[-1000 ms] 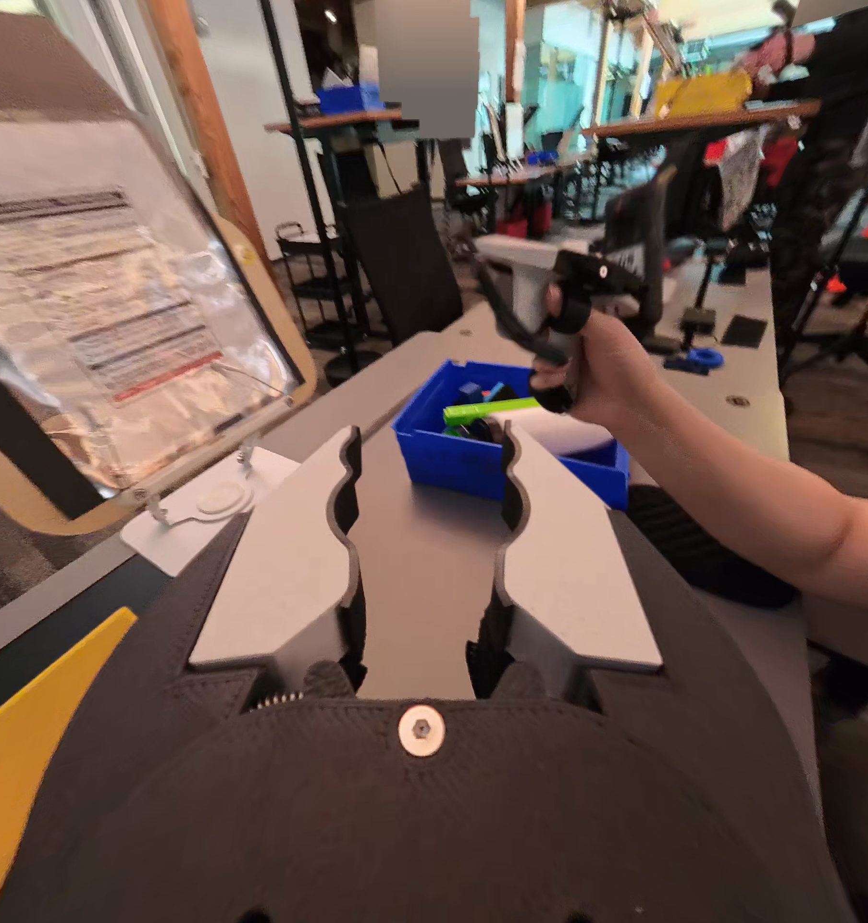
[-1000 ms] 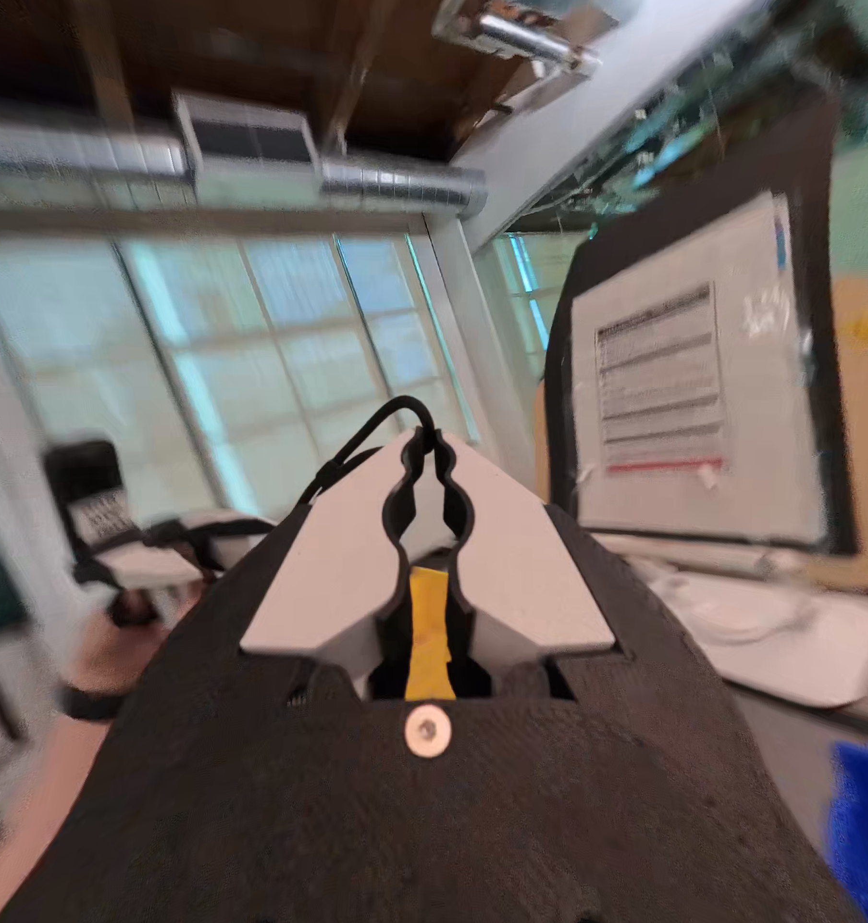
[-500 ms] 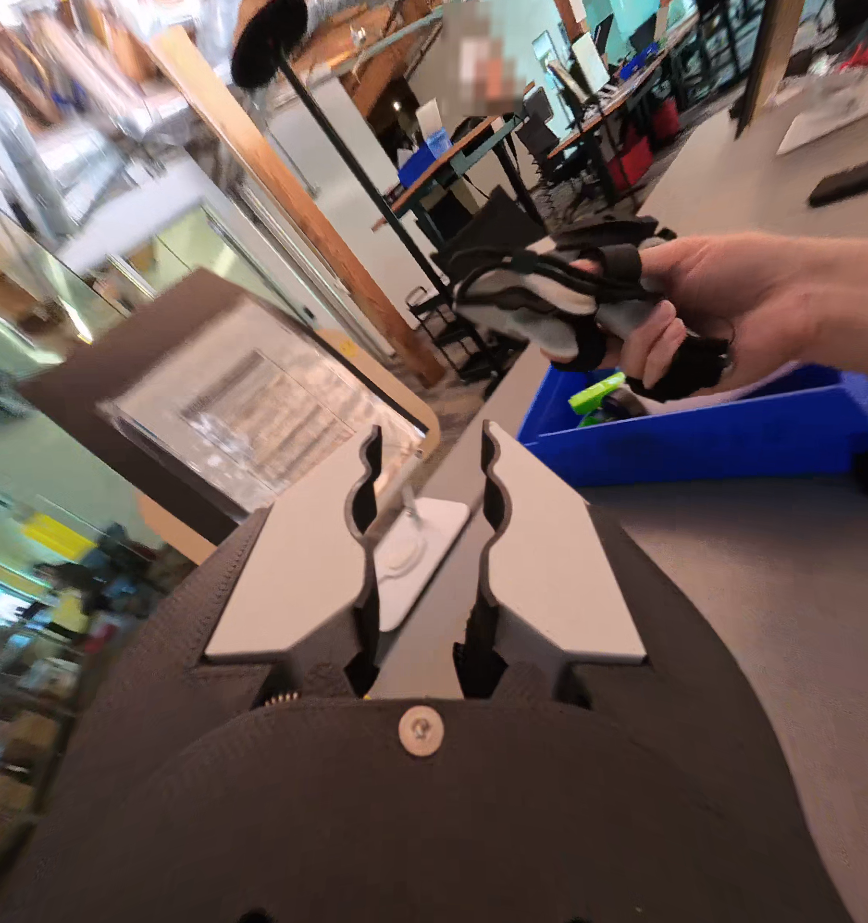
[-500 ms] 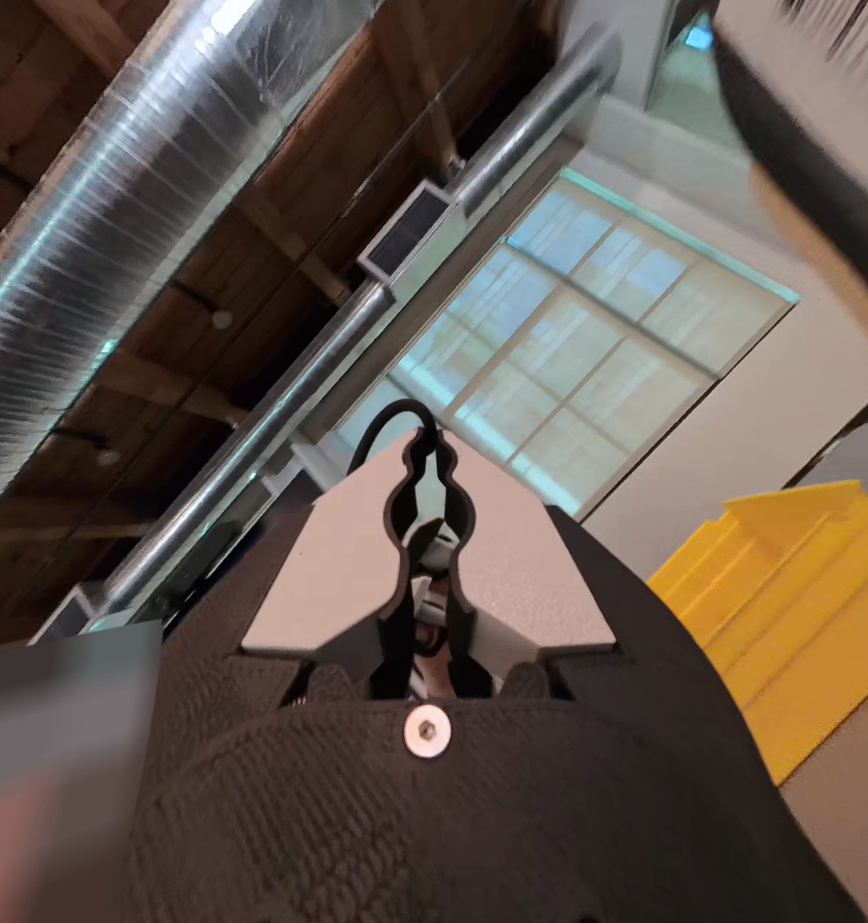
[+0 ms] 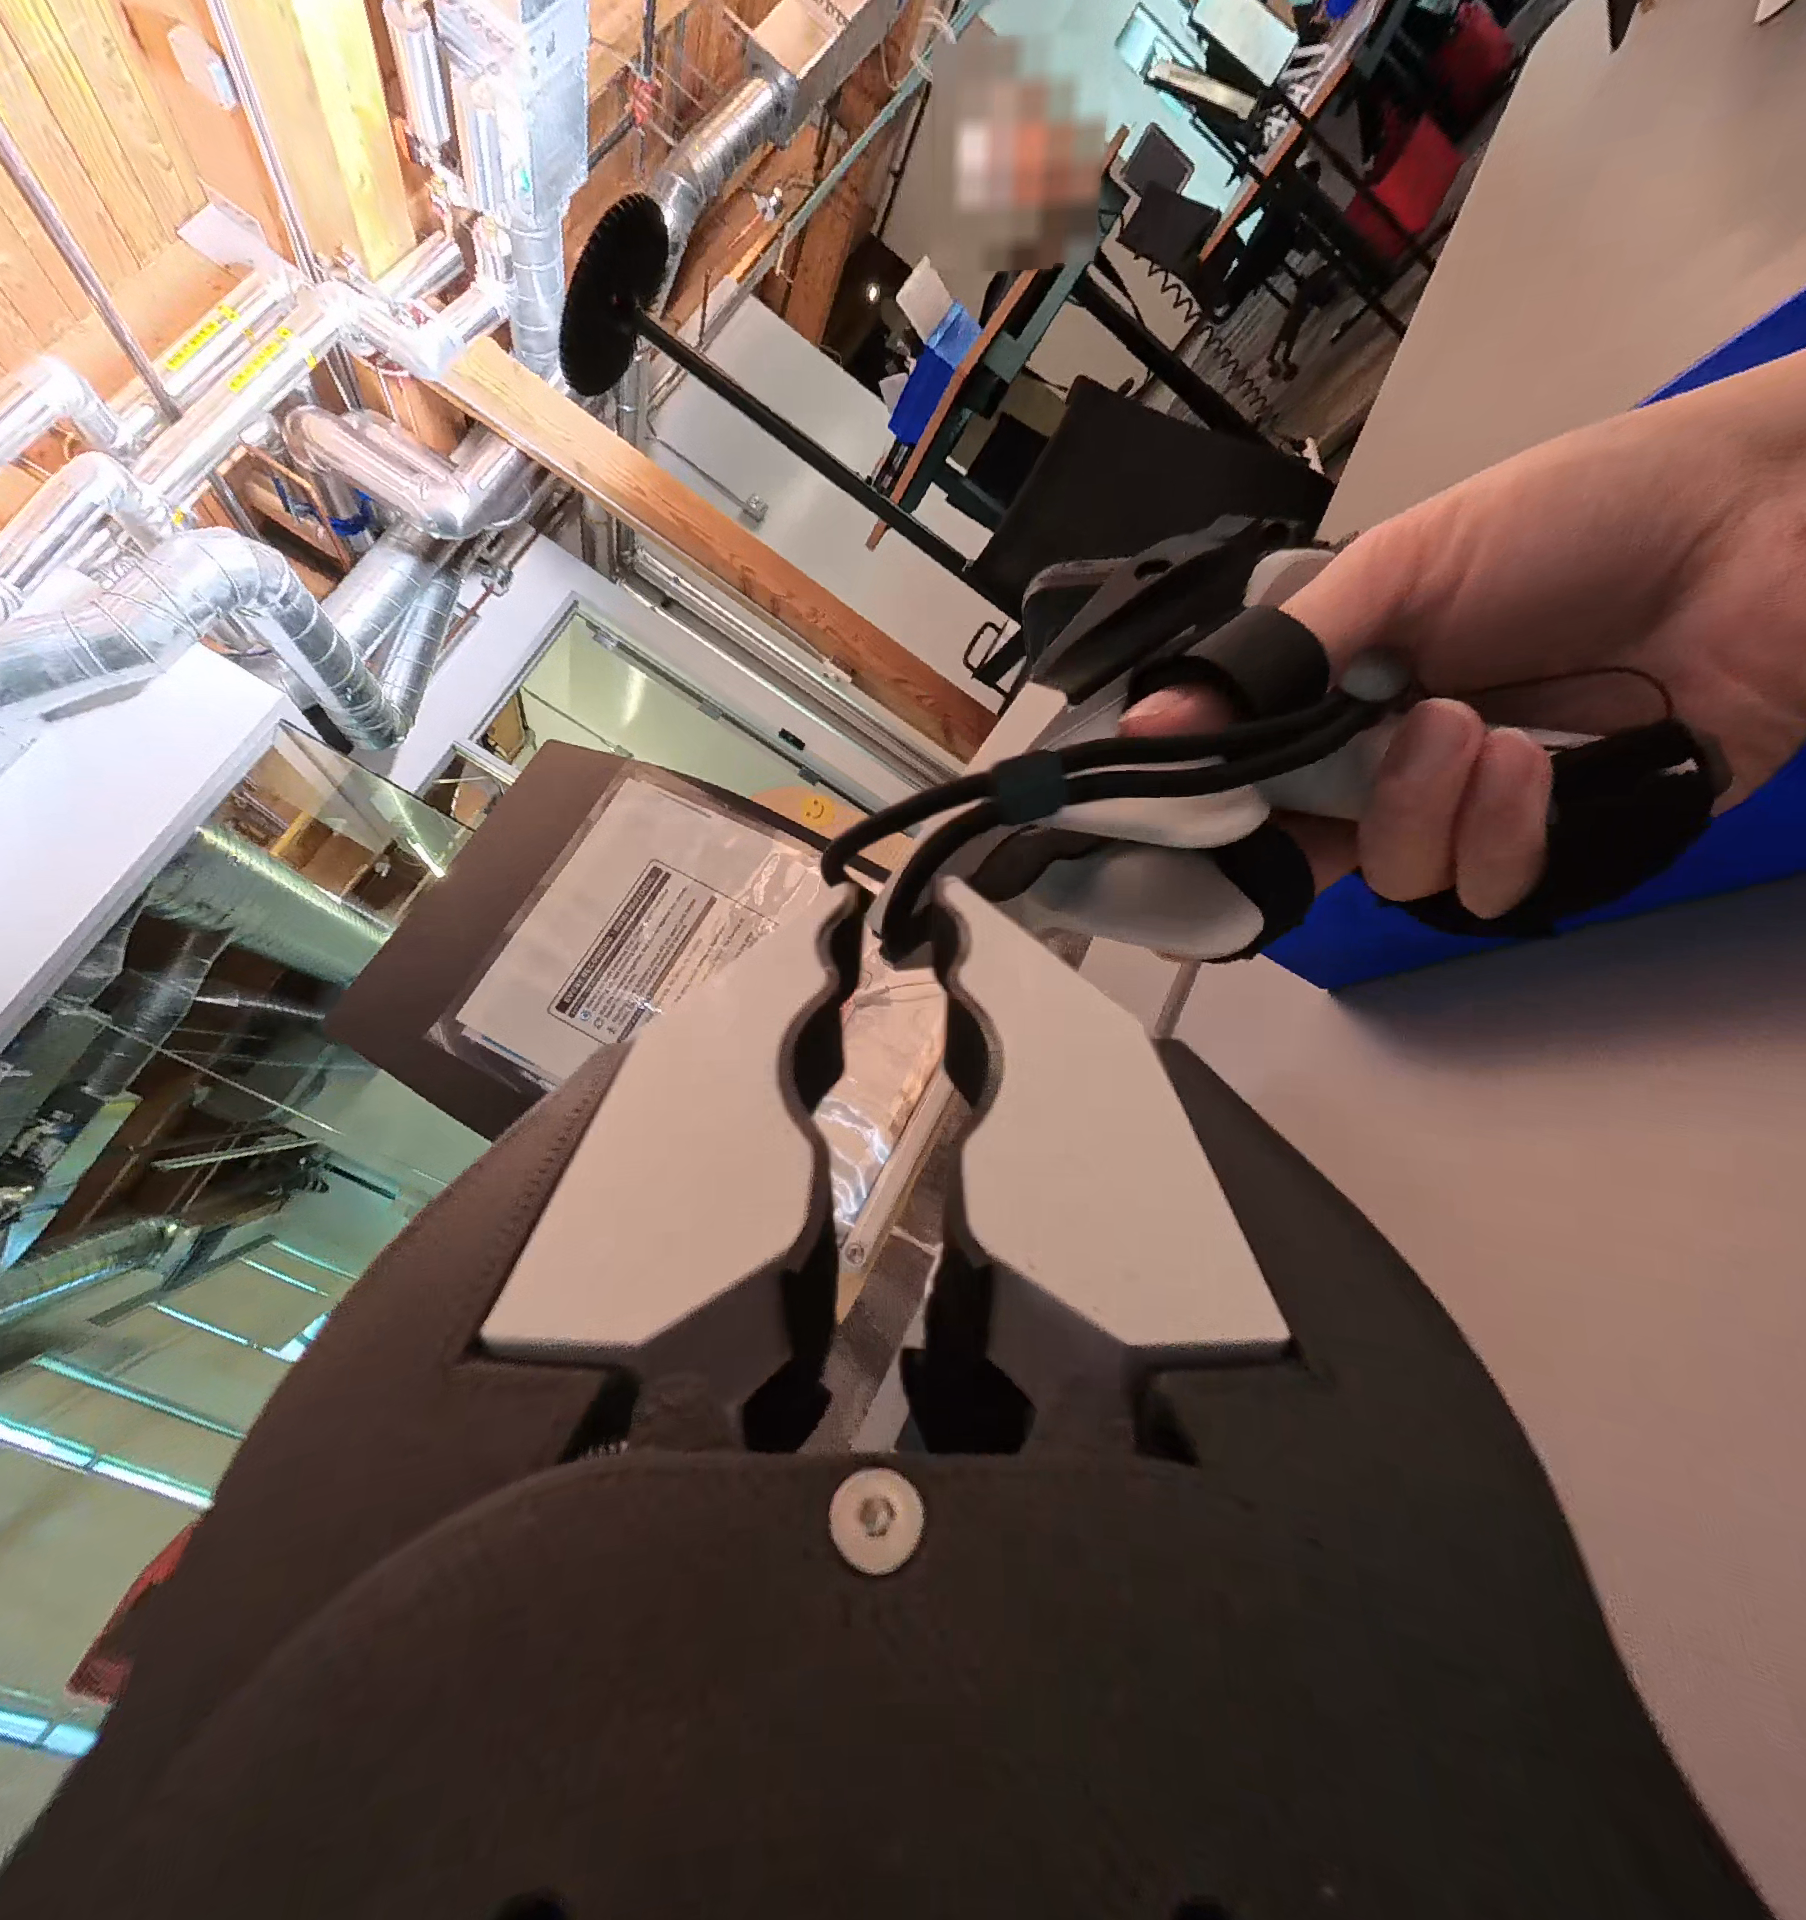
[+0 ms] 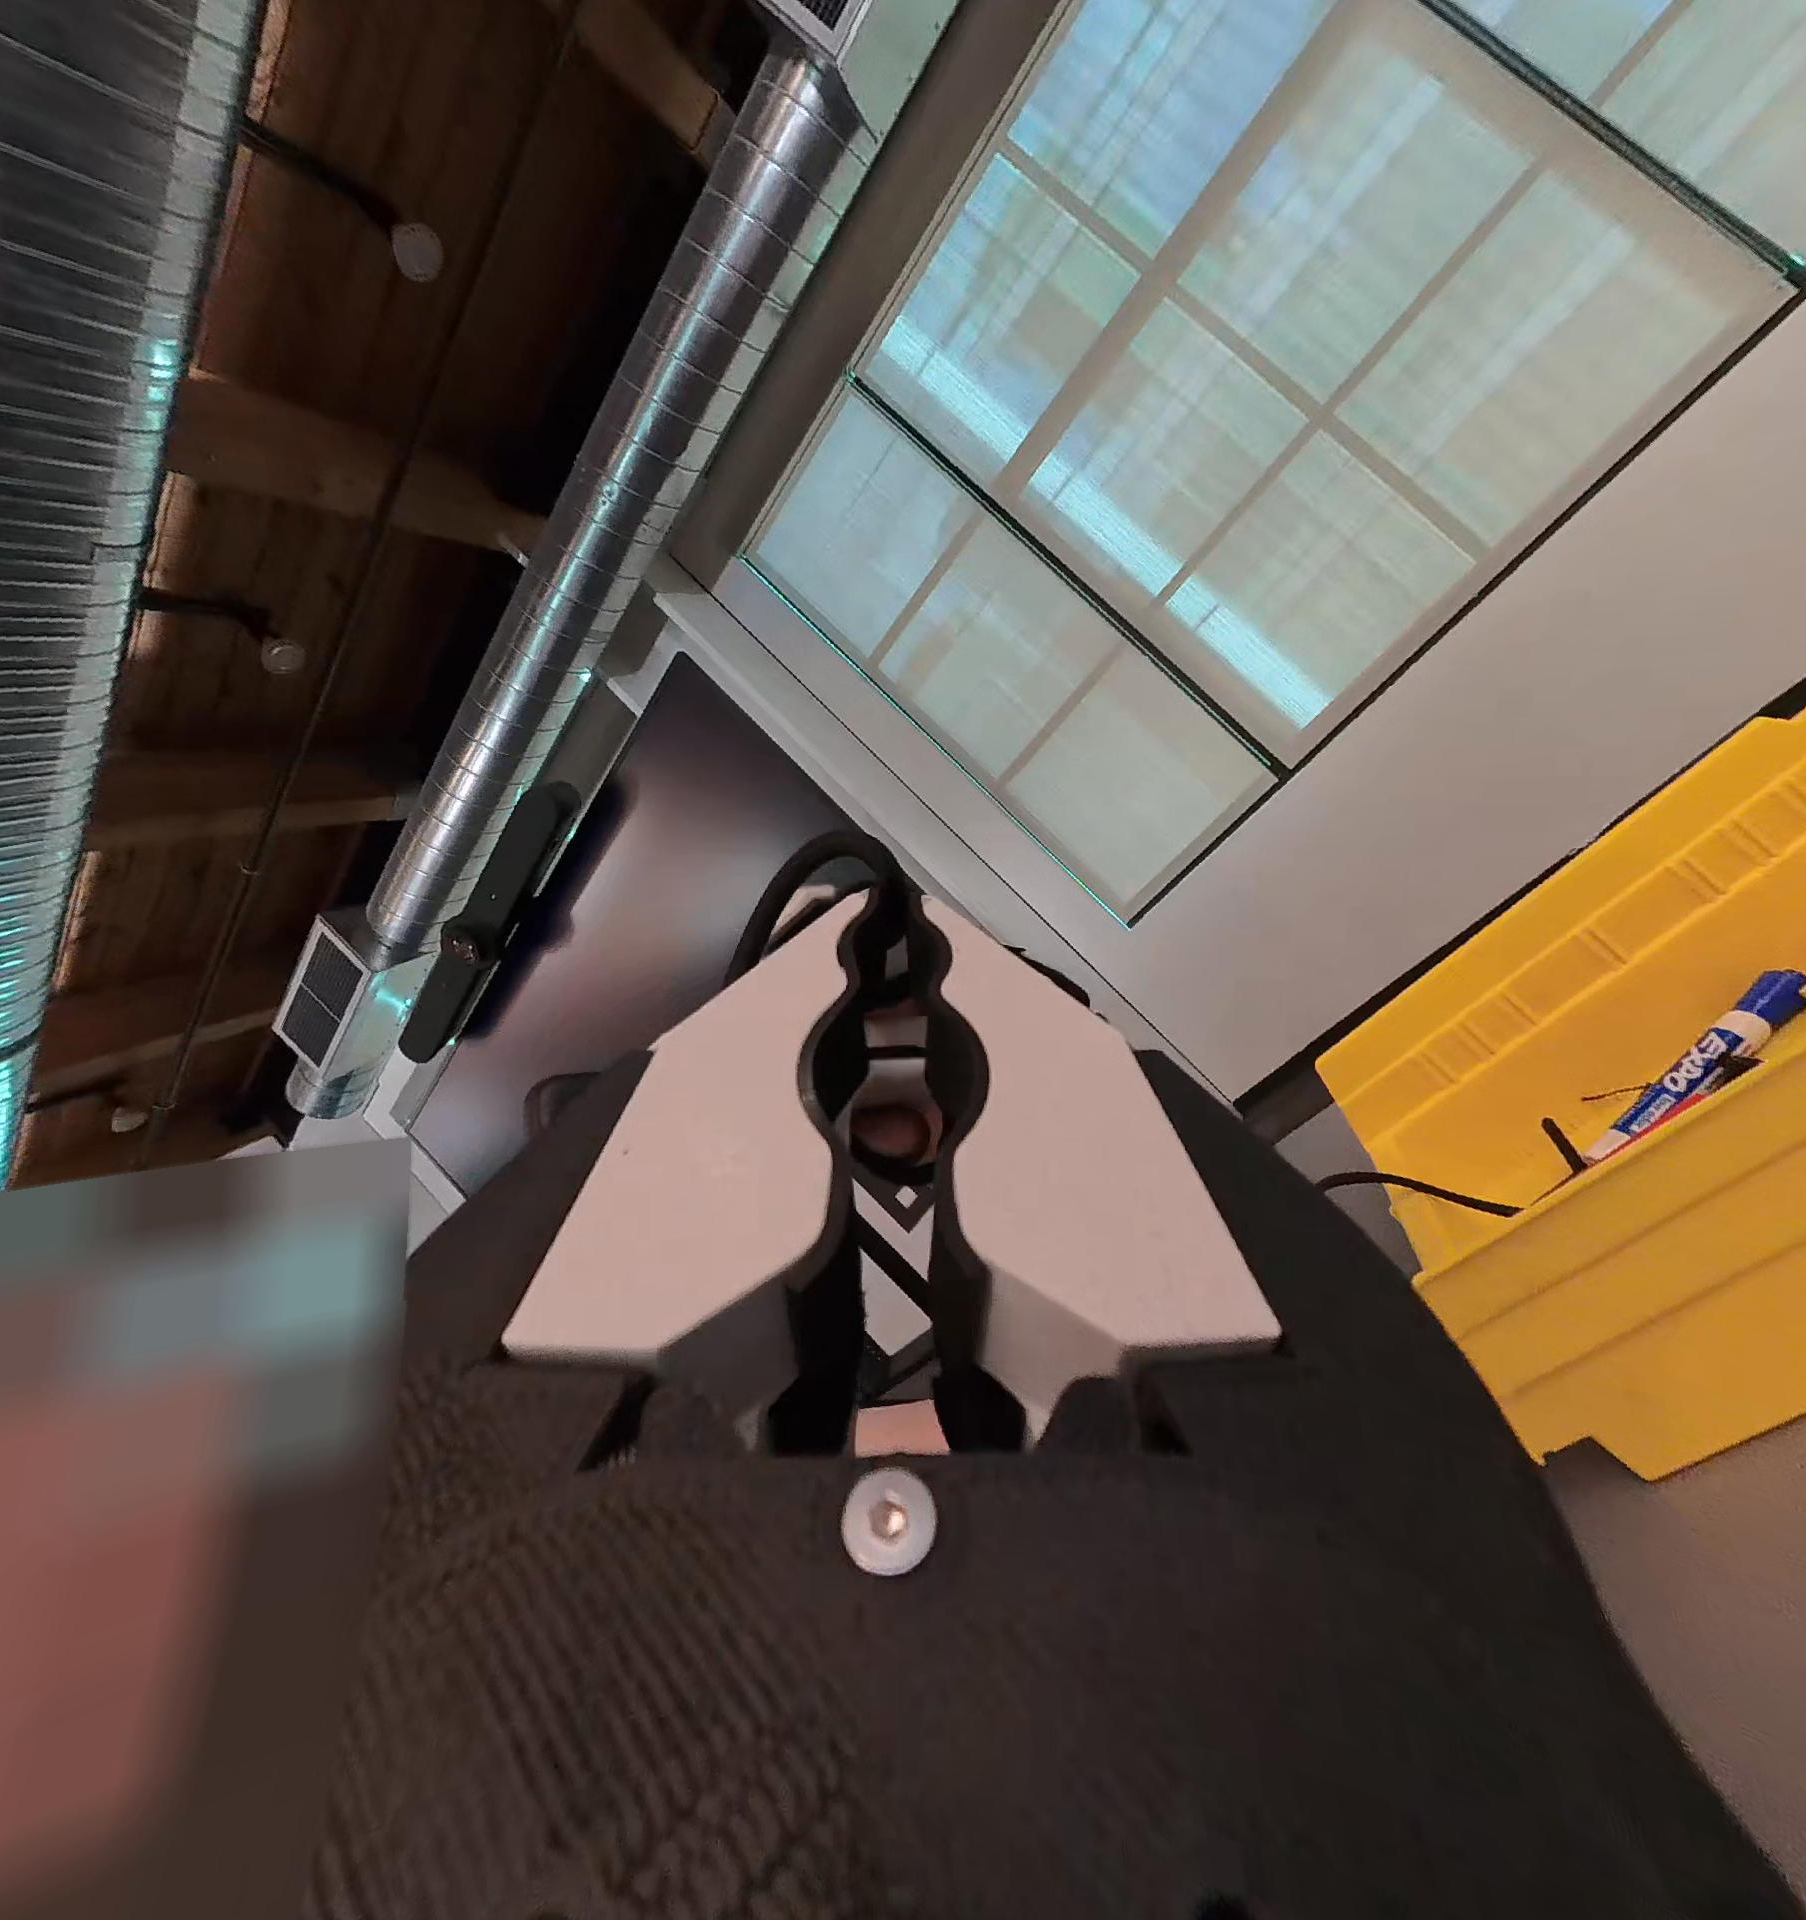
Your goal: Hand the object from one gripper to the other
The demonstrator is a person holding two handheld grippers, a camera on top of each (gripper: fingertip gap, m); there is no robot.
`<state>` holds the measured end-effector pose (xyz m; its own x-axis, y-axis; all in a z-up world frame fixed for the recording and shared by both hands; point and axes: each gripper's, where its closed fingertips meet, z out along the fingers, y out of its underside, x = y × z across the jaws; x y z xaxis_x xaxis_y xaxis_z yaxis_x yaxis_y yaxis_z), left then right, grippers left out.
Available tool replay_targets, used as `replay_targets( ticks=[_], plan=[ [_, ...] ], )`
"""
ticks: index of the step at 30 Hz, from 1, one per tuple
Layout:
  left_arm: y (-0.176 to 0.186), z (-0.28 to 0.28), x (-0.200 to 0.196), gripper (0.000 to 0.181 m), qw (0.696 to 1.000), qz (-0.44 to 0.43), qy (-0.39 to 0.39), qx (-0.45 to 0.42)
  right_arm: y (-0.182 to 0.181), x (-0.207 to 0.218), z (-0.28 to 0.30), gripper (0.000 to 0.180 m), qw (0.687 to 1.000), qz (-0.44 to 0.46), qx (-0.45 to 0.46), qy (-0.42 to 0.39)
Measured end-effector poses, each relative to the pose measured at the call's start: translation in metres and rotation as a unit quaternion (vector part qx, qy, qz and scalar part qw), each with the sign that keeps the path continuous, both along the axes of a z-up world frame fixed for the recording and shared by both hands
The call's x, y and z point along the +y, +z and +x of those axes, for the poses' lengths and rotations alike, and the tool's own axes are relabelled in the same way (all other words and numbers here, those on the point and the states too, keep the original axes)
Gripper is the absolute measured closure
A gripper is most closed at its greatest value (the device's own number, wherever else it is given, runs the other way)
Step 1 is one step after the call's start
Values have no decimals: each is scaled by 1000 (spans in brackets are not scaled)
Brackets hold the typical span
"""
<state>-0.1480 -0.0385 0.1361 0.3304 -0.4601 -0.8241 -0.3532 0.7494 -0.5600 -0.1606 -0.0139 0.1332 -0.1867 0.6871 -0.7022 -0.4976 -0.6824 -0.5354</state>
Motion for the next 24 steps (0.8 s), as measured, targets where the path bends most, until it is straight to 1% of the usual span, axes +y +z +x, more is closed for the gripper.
replay_targets(
  ticks=[1,4,7,8,9,10,12,14,15,17,19,21,22,24],
  plan=[
    [1,0,-1,178,1000,4,-4,-2,0,0,0,179,1000,-2,2,1],
    [0,-1,-1,180,1000,-3,-7,-1,-3,0,-3,179,1000,-2,-7,3],
    [3,-3,-2,180,999,-32,-20,-13,-3,-1,-4,177,1000,11,-17,0],
    [5,-4,-3,180,998,-52,-31,-20,-2,0,-4,169,1000,13,-18,-4],
    [8,-6,-3,180,996,-78,-41,-33,-2,3,-2,153,1000,12,-22,-15],
    [12,-9,-1,181,991,-110,-49,-51,-1,6,1,144,999,15,-27,-30],
    [20,-18,6,180,975,-191,-71,-91,2,12,11,141,996,43,-35,-70],
    [31,-31,15,181,945,-276,-102,-145,5,18,25,142,989,78,-51,-117],
    [35,-38,19,181,923,-322,-124,-169,6,21,31,143,984,96,-59,-142],
    [41,-52,25,181,871,-412,-175,-205,7,24,42,145,969,135,-89,-186],
    [44,-62,25,181,813,-483,-239,-219,9,25,48,148,946,182,-127,-237],
    [42,-71,28,180,761,-539,-285,-220,12,24,51,148,911,235,-170,-292],
    [42,-75,33,181,740,-557,-297,-231,14,22,51,148,888,265,-195,-320],
    [42,-80,37,181,702,-586,-325,-239,16,16,45,148,826,334,-260,-372]
  ],
)
